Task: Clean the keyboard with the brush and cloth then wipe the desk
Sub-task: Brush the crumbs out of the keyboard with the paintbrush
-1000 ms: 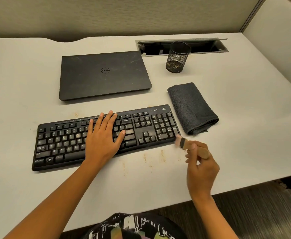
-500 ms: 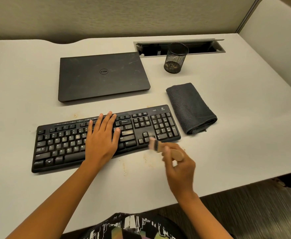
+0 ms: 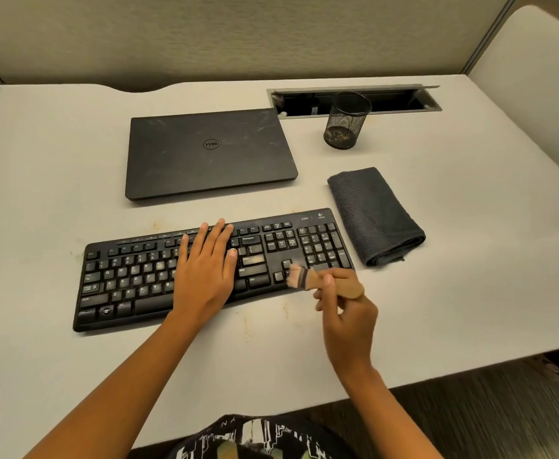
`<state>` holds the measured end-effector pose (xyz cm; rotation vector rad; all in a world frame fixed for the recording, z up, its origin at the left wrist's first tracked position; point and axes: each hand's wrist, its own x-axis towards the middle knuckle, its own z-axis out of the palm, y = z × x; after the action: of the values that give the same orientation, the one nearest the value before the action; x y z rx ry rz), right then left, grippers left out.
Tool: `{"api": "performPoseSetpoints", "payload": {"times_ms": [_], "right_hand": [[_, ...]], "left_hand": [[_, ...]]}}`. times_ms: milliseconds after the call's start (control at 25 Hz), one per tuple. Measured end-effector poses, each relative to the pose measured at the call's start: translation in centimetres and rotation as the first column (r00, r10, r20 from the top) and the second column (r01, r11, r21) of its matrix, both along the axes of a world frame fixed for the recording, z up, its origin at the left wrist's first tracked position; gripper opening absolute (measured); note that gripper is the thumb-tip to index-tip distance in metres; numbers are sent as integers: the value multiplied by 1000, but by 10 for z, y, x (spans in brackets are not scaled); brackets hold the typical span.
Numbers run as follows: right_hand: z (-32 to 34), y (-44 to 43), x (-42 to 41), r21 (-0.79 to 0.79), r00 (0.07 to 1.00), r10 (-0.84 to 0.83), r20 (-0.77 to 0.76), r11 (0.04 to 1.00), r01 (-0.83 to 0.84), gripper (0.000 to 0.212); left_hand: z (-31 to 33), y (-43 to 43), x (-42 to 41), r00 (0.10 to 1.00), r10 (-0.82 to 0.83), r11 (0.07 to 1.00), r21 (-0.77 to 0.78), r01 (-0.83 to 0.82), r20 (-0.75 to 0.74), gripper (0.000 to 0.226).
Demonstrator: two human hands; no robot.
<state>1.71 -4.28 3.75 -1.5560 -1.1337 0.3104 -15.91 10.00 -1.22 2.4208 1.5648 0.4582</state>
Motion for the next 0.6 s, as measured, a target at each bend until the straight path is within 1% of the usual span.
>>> {"api": "performPoseSetpoints", "payload": {"times_ms": [40, 80, 160, 240, 280, 320, 360, 440, 520, 560, 600], "right_hand": [[-1, 1, 3, 6, 999, -27, 36, 1000, 27, 20], [-1, 2, 0, -7, 999, -2, 38, 1000, 2, 22], [-5, 5, -19, -71, 987, 161, 1, 984, -161, 23], [-8, 5, -40, -133, 934, 357, 35, 927, -349, 23], [-8, 6, -44, -162, 905, 419, 70, 900, -405, 23], [-6, 8, -44, -175, 896, 436, 82, 891, -418, 24], [-1, 10, -39, -160, 913, 402, 64, 908, -388, 24], [12, 15, -18, -97, 972, 233, 3, 968, -232, 25], [25, 26, 9, -71, 998, 54, 40, 996, -51, 29], [30, 36, 23, -81, 997, -3, 76, 997, 9, 31], [34, 48, 33, -111, 994, -26, 105, 993, 38, 31]], "left_hand": [[-1, 0, 0, 1000, -1, 1000, 1, 1, 0, 64], [0, 0, 0, 1000, 1, 1000, 2, -1, 3, 65], [1, 1, 1, 1000, 9, 1000, 0, -9, 21, 66], [2, 2, 2, 999, 14, 1000, -11, -14, 39, 68], [3, 2, 2, 999, 13, 1000, -16, -12, 44, 68], [3, 2, 2, 999, 10, 1000, -18, -9, 45, 69], [2, 2, 2, 999, 7, 1000, -15, -6, 40, 68], [1, 1, 2, 1000, 8, 1000, 2, -8, 22, 66], [0, -1, 3, 1000, 15, 1000, 18, -15, 0, 66], [0, -2, 3, 1000, 15, 1000, 21, -15, -8, 66], [0, -2, 3, 1000, 14, 1000, 21, -14, -15, 67]]}}
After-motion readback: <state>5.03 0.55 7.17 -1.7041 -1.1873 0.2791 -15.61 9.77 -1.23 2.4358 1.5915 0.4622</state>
